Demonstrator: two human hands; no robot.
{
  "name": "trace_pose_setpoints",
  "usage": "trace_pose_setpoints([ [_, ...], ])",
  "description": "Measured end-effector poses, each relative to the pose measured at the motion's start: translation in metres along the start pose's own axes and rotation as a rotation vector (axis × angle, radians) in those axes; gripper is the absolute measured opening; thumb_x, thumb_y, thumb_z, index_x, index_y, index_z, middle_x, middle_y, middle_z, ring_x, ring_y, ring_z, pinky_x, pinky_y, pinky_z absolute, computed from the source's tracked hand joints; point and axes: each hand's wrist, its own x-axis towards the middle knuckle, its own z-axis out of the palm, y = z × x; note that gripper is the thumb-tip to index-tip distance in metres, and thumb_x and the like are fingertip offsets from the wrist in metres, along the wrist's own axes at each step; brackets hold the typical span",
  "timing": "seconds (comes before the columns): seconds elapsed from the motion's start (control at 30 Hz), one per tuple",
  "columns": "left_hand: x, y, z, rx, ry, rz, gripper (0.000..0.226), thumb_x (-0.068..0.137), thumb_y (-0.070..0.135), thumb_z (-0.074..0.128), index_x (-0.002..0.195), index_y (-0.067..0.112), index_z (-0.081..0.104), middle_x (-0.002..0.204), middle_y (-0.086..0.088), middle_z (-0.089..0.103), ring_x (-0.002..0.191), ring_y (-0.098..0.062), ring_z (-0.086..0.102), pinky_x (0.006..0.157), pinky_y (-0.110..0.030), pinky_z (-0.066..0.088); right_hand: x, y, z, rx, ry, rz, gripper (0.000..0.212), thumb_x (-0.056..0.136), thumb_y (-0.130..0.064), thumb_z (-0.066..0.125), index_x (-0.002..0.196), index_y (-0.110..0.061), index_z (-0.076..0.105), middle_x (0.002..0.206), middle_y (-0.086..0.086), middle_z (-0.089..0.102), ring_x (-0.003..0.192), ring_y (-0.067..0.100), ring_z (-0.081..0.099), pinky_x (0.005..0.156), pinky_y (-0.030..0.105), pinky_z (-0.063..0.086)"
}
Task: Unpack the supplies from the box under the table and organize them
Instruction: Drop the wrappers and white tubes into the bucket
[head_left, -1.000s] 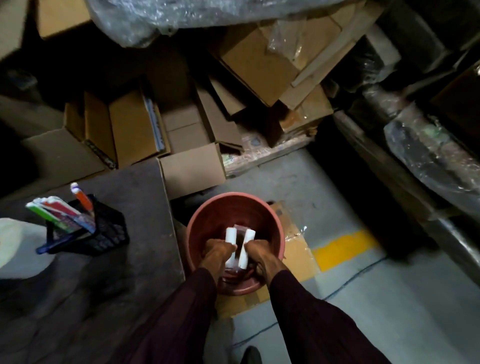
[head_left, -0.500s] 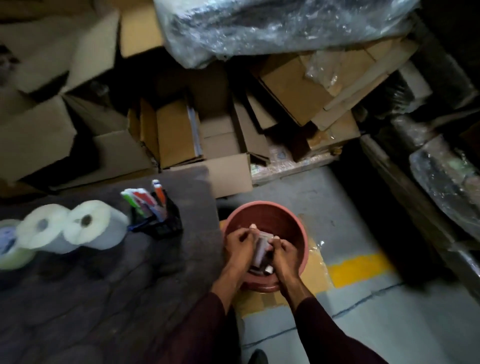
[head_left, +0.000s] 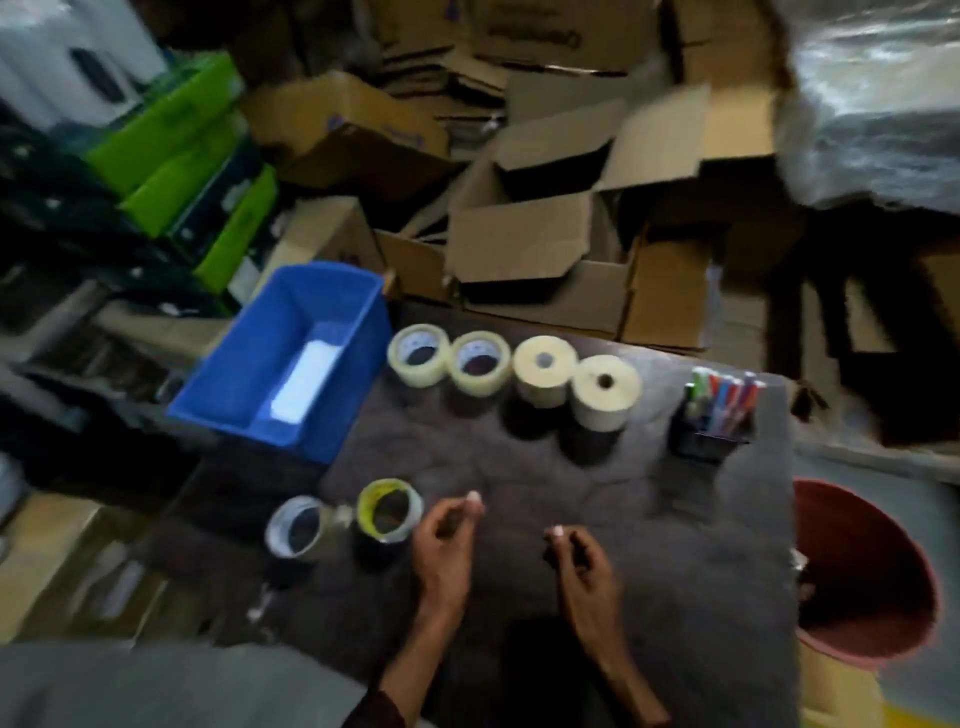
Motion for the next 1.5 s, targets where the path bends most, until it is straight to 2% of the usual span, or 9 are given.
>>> trace_pose_setpoints([
  [0.1,0.046,-0.008,-0.089,0.134,0.128,0.117,0.008,0.084,0.020,0.073,0.084,0.013,0.069,0.084,-0.005,0.070,0.083,-0.017,0.064,0.077,-0.028,0.052,-0.010,-0.014,0.071,-0.202,-0.120,-0.122,0.036,0.087,-0.067,0.049,0.104,-0.040,0.065,0.107,-0.017,0.067,0.104,0.007,0.062,0.095,0.038,0.053],
  [0.23,0.100,-0.035,-0.179,0.673,0.106,0.413,0.041,0.085,0.051,0.058,0.110,0.021,0.071,0.115,-0.002,0.070,0.114,-0.023,0.061,0.099,-0.040,0.047,-0.015,-0.039,0.147,-0.577,-0.181,-0.395,0.056,0.094,-0.056,0.047,0.136,-0.020,0.054,0.141,0.002,0.055,0.131,0.020,0.048,0.112,0.026,0.032],
  [0.33,0.117,-0.050,-0.211,1.025,0.028,0.487,0.066,0.081,0.064,0.046,0.133,0.026,0.058,0.142,-0.003,0.053,0.139,-0.025,0.040,0.111,-0.051,0.032,-0.010,-0.048,0.187,-0.801,-0.238,-0.479,0.068,0.093,-0.060,0.040,0.151,-0.023,0.036,0.160,0.006,0.032,0.146,0.027,0.031,0.116,0.041,0.030],
  [0.43,0.127,-0.064,-0.229,1.204,-0.102,0.499,0.082,0.078,0.071,0.043,0.147,0.027,0.041,0.154,-0.004,0.037,0.145,-0.028,0.028,0.112,-0.055,0.027,-0.004,-0.050,0.209,-0.992,-0.346,-0.482,0.077,0.092,-0.067,0.033,0.157,-0.028,0.018,0.167,0.003,0.009,0.153,0.027,0.009,0.120,0.051,0.018],
  [0.57,0.141,-0.079,-0.237,1.236,-0.213,0.483,0.091,0.075,0.073,0.044,0.151,0.025,0.033,0.156,-0.006,0.034,0.144,-0.031,0.031,0.111,-0.056,0.030,0.004,-0.041,0.224,-1.166,-0.444,-0.495,0.084,0.091,-0.070,0.033,0.159,-0.027,0.007,0.167,0.007,0.001,0.153,0.034,-0.001,0.119,0.058,0.013],
  [0.8,0.156,-0.084,-0.239,1.050,-0.302,0.436,0.083,0.081,0.057,0.063,0.152,0.030,0.029,0.156,-0.006,0.030,0.137,-0.031,0.036,0.109,-0.039,0.039,0.015,-0.029,0.234,-1.134,-0.486,-0.411,0.075,0.096,-0.062,0.037,0.158,-0.029,0.012,0.162,0.013,0.020,0.148,0.039,0.020,0.118,0.051,0.028],
  [1.1,0.149,-0.064,-0.207,0.938,-0.301,0.530,0.080,0.075,0.064,0.062,0.146,0.034,0.038,0.148,-0.002,0.040,0.134,-0.025,0.040,0.103,-0.038,0.046,0.010,-0.043,0.203,-1.088,-0.251,-0.422,0.072,0.093,-0.071,0.032,0.153,-0.032,0.029,0.155,0.012,0.036,0.137,0.037,0.039,0.108,0.048,0.042],
  [1.3,0.131,-0.039,-0.144,0.904,-0.394,0.636,0.084,0.073,0.070,0.056,0.146,0.035,0.037,0.148,-0.002,0.044,0.136,-0.023,0.042,0.107,-0.039,0.041,0.008,-0.048,0.132,-1.078,-0.047,-0.434,0.063,0.094,-0.062,0.043,0.148,-0.030,0.042,0.145,0.010,0.048,0.128,0.032,0.049,0.101,0.045,0.047],
  [1.5,0.091,-0.013,-0.063,0.873,-0.491,0.797,0.079,0.072,0.062,0.067,0.139,0.023,0.051,0.139,-0.009,0.051,0.127,-0.028,0.050,0.105,-0.038,0.041,0.004,-0.045,0.043,-0.989,0.130,-0.358,0.057,0.090,-0.054,0.053,0.143,-0.033,0.050,0.141,0.005,0.053,0.123,0.030,0.051,0.100,0.042,0.047],
])
